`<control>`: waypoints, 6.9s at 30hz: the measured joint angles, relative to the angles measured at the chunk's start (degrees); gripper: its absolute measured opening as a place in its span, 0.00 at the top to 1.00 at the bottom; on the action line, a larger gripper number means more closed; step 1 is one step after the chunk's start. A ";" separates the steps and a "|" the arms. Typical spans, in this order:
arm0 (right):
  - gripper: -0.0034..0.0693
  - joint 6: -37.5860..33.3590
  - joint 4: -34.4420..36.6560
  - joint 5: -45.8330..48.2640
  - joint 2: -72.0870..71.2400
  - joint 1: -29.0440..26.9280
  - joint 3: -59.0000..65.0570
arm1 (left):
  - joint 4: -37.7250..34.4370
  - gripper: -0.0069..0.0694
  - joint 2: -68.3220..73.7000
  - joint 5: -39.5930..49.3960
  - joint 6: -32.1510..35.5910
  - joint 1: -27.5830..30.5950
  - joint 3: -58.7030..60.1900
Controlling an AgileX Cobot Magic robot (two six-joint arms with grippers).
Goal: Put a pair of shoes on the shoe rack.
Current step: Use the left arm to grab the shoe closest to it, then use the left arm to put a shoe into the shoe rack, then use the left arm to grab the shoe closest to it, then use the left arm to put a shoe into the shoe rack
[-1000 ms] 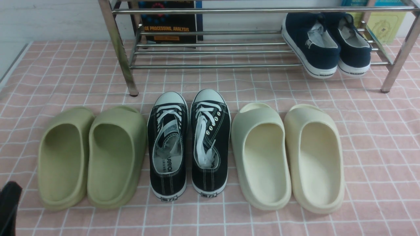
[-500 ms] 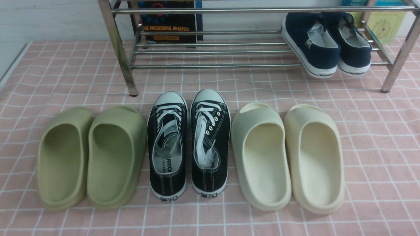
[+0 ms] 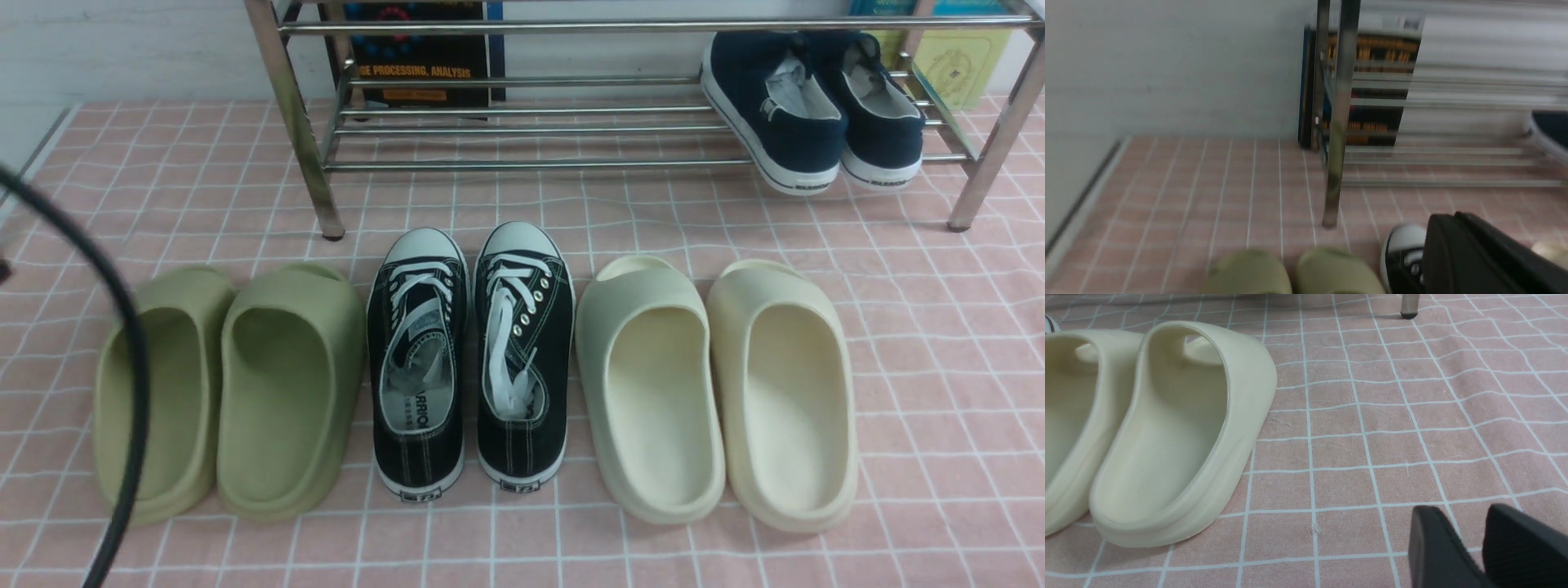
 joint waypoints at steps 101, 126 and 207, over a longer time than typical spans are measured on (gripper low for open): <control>0.63 0.00 0.00 0.00 0.00 0.00 0.00 | 25.35 0.88 90.25 28.02 -47.24 -16.60 -80.68; 0.63 0.00 0.00 0.00 0.00 0.00 0.00 | 33.65 0.59 92.30 21.46 -57.81 -16.49 -81.01; 0.62 0.00 0.00 0.00 0.00 0.00 0.00 | 11.93 0.87 84.86 36.41 -29.95 -25.17 -78.64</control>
